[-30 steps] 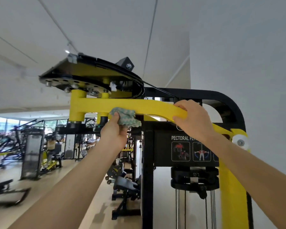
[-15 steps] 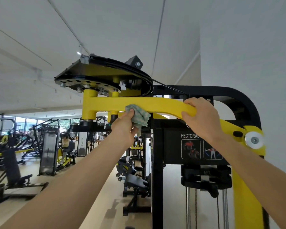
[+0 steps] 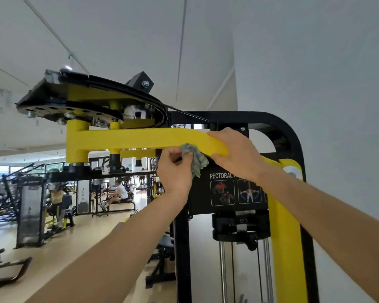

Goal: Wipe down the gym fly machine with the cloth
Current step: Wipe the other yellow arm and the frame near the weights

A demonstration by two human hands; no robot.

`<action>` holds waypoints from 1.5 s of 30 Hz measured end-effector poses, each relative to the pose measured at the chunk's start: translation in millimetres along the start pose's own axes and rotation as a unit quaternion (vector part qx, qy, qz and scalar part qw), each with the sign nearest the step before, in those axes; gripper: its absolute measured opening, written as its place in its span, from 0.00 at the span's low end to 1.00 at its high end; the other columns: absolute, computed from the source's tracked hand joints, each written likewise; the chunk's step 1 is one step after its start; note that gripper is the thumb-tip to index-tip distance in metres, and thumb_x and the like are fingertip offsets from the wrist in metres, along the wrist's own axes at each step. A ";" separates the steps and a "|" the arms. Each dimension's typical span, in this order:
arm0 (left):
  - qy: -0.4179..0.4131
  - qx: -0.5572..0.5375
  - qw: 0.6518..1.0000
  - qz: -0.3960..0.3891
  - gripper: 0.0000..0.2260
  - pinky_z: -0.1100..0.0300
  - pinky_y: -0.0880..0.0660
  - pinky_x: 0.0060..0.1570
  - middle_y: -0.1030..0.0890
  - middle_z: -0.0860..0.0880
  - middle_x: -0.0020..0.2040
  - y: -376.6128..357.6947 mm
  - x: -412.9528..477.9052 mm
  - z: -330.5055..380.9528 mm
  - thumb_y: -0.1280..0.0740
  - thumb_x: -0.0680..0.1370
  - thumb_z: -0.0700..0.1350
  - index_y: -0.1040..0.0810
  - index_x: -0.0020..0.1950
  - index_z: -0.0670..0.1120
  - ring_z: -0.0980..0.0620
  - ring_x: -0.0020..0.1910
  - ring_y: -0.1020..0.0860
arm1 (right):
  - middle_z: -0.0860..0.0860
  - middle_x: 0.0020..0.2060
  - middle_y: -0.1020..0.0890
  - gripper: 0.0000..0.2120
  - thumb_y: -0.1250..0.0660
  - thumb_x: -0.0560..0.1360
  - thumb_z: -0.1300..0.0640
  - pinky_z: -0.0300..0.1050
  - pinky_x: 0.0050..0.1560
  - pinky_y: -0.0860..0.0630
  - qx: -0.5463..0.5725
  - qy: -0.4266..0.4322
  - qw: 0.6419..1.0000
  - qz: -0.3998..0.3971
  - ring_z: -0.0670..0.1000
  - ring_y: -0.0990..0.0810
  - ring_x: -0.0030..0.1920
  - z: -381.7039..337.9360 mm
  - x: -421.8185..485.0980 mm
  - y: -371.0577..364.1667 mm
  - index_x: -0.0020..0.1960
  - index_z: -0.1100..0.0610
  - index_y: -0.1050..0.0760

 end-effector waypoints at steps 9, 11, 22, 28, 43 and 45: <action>-0.101 0.053 0.991 -0.063 0.07 0.58 0.19 0.49 0.18 0.54 0.47 -24.9 -27.0 -15.5 0.26 0.77 0.41 0.22 0.49 0.49 0.55 0.48 0.18 | 0.47 0.68 0.27 0.31 0.29 0.75 0.60 0.51 0.62 0.26 -0.082 0.043 0.996 -0.021 0.51 0.29 0.66 34.9 -34.4 26.3 0.75 0.47 0.33; -0.115 0.062 0.989 -0.075 0.07 0.58 0.20 0.49 0.19 0.58 0.46 -27.6 -32.7 -17.3 0.26 0.77 0.42 0.22 0.51 0.49 0.57 0.48 0.18 | 0.47 0.67 0.27 0.31 0.30 0.75 0.59 0.50 0.59 0.24 -0.100 0.032 0.994 -0.029 0.51 0.28 0.65 45.1 -41.9 32.4 0.76 0.46 0.34; -0.089 0.068 0.986 -0.122 0.10 0.50 0.19 0.51 0.20 0.54 0.52 -54.4 -66.7 -28.4 0.25 0.77 0.45 0.21 0.56 0.46 0.55 0.49 0.18 | 0.47 0.59 0.21 0.25 0.29 0.76 0.56 0.48 0.57 0.25 -0.098 0.006 0.995 -0.004 0.48 0.26 0.57 84.8 -85.4 52.3 0.71 0.47 0.28; -0.065 0.055 0.961 -0.262 0.05 0.55 0.18 0.44 0.18 0.56 0.46 -81.3 -97.4 -28.3 0.26 0.77 0.45 0.19 0.50 0.47 0.58 0.45 0.19 | 0.49 0.63 0.22 0.24 0.25 0.72 0.61 0.49 0.62 0.28 -0.059 -0.017 0.994 0.086 0.49 0.30 0.63 83.5 -121.4 59.8 0.67 0.53 0.23; 0.147 -0.027 0.898 -0.414 0.03 0.62 0.21 0.35 0.15 0.51 0.41 -62.0 -185.7 -56.6 0.33 0.82 0.43 0.20 0.50 0.48 0.52 0.41 0.15 | 0.41 0.56 0.20 0.24 0.28 0.77 0.62 0.35 0.51 0.21 0.249 -0.166 0.954 -0.014 0.41 0.20 0.54 76.0 -222.0 16.8 0.70 0.49 0.25; 0.157 -0.033 0.883 -0.442 0.05 0.62 0.20 0.38 0.14 0.51 0.46 -56.7 -197.4 -58.7 0.31 0.81 0.44 0.19 0.55 0.51 0.51 0.46 0.15 | 0.44 0.51 0.16 0.15 0.27 0.76 0.61 0.38 0.52 0.20 0.217 -0.179 0.960 -0.001 0.43 0.18 0.51 83.9 -228.5 17.5 0.62 0.53 0.19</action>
Point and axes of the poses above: each hand's wrist, its own x-axis towards the middle knuckle, its own y-axis out of the back of the hand, z = x × y, the point moved 2 cm from there along x, towards the middle knuckle
